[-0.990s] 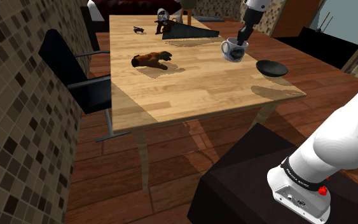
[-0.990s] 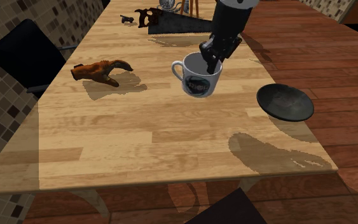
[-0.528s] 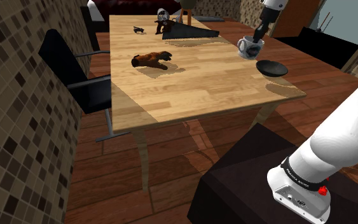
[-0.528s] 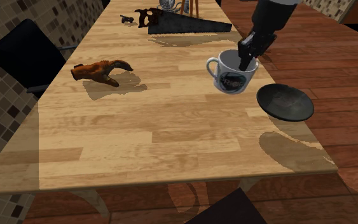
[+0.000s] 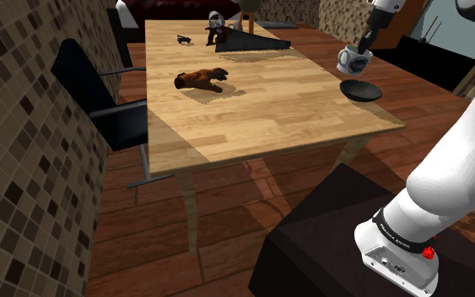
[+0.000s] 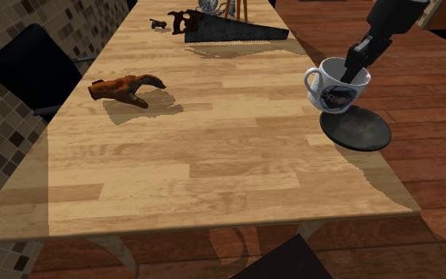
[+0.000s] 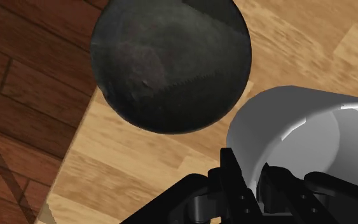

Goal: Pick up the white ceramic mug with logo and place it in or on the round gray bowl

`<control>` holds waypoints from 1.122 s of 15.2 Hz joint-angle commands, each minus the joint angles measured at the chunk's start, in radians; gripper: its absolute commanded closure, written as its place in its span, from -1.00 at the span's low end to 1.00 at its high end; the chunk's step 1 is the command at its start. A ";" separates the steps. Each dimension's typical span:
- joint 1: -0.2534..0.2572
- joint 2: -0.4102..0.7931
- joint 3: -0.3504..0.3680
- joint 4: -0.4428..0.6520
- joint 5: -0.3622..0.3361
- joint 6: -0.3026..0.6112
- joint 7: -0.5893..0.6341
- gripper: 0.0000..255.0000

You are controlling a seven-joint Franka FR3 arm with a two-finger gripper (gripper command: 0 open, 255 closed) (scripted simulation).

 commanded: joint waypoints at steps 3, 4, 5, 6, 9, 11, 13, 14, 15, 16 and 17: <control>-0.079 0.091 -0.030 0.108 0.052 -0.049 -0.104 1.00; -0.103 0.118 -0.036 0.142 0.068 -0.065 -0.129 1.00; -0.128 0.146 -0.040 0.179 0.084 -0.081 -0.153 1.00; -0.155 0.176 -0.044 0.218 0.100 -0.099 -0.177 1.00; -0.150 0.175 -0.041 0.175 0.100 -0.059 -0.182 1.00; -0.147 0.175 -0.040 0.149 0.102 -0.032 -0.186 1.00; -0.144 0.177 -0.038 0.124 0.104 -0.007 -0.191 1.00; -0.143 0.178 -0.037 0.112 0.105 0.006 -0.193 1.00; -0.142 0.179 -0.037 0.100 0.107 0.019 -0.196 1.00; -0.142 0.181 -0.036 0.089 0.109 0.031 -0.198 1.00; -0.141 0.183 -0.035 0.078 0.111 0.043 -0.201 1.00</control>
